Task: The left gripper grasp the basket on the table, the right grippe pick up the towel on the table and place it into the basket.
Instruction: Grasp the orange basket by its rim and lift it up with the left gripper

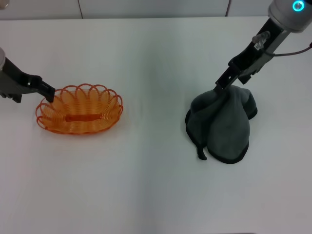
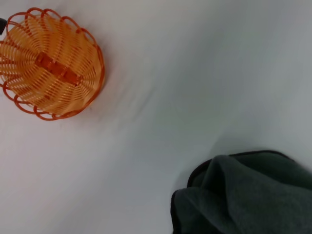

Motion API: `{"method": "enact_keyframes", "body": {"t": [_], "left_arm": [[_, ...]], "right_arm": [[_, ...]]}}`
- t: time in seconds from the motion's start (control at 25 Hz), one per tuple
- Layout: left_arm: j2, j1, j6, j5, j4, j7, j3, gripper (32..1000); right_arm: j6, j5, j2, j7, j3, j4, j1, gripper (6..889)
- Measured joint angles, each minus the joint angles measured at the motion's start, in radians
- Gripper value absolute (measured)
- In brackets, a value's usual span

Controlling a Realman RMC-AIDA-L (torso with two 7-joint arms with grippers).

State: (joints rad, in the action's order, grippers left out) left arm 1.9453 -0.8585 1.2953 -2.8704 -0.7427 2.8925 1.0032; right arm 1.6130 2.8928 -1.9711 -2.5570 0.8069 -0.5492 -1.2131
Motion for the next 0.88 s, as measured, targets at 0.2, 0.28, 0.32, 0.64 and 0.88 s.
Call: {"method": "enact_keyframes", "body": {"t": [0.2, 0.28, 0.32, 0.64, 0.88], "left_arm": [[0.0036, 0.005, -0.026, 0.000, 0.016, -0.005, 0.001, 894], [0.0043, 0.006, -0.034, 0.000, 0.020, -0.008, 0.002, 893], [0.0051, 0.006, -0.038, 0.000, 0.023, -0.010, 0.002, 893], [0.0225, 0.006, -0.115, 0.000, 0.086, -0.008, 0.075, 891], [0.0342, 0.006, -0.148, 0.000, 0.116, -0.011, 0.081, 890]], "right_arm": [[-0.001, -0.002, 0.000, 0.003, 0.000, 0.000, 0.000, 830], [-0.001, -0.002, -0.002, 0.006, 0.000, 0.000, -0.001, 830], [-0.001, -0.002, -0.004, 0.008, 0.000, -0.001, -0.001, 831], [-0.009, -0.003, -0.010, 0.011, 0.000, -0.006, -0.004, 830], [-0.013, -0.003, -0.011, 0.011, 0.000, -0.005, -0.004, 831]]}}
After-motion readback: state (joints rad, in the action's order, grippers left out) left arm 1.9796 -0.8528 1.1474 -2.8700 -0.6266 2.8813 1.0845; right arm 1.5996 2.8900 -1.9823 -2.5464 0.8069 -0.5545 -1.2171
